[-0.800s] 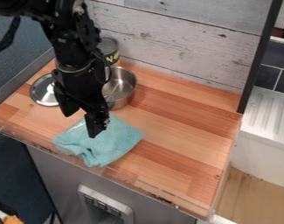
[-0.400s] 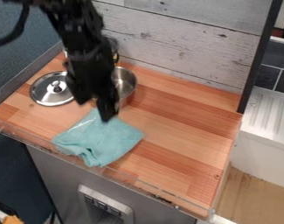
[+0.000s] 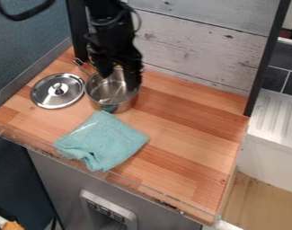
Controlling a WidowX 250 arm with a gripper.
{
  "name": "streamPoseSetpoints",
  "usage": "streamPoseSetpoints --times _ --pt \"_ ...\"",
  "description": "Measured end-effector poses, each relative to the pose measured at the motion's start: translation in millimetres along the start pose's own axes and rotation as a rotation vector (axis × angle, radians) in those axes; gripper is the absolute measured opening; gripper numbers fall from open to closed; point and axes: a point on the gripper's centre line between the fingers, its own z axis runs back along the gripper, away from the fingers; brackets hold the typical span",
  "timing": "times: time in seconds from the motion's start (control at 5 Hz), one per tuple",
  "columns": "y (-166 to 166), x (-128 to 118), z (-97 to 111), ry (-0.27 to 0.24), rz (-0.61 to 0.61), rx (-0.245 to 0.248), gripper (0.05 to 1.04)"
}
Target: Move the silver bowl to the right side of the table
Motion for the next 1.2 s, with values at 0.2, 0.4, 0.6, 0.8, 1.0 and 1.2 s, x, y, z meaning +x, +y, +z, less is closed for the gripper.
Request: streamPoseSetpoints --times 0.2,0.4,0.6,0.8,1.0,1.2 --pt "-4.6 18.9 -17.6 0.008 -0.014 0.012 1.001" --pt "-8.0 17.1 -42.4 0.070 -0.009 0.018 1.001" --pt "-4.7 12.1 -57.6 0.127 0.021 0.042 1.001" --pt "-0.2 10.0 -68.5 0.159 0.048 0.057 0.952" --pt "1.3 10.5 -69.1 0.155 0.046 0.063 0.687" --pt "0.6 10.7 -69.2 0.154 0.026 0.057 0.357"
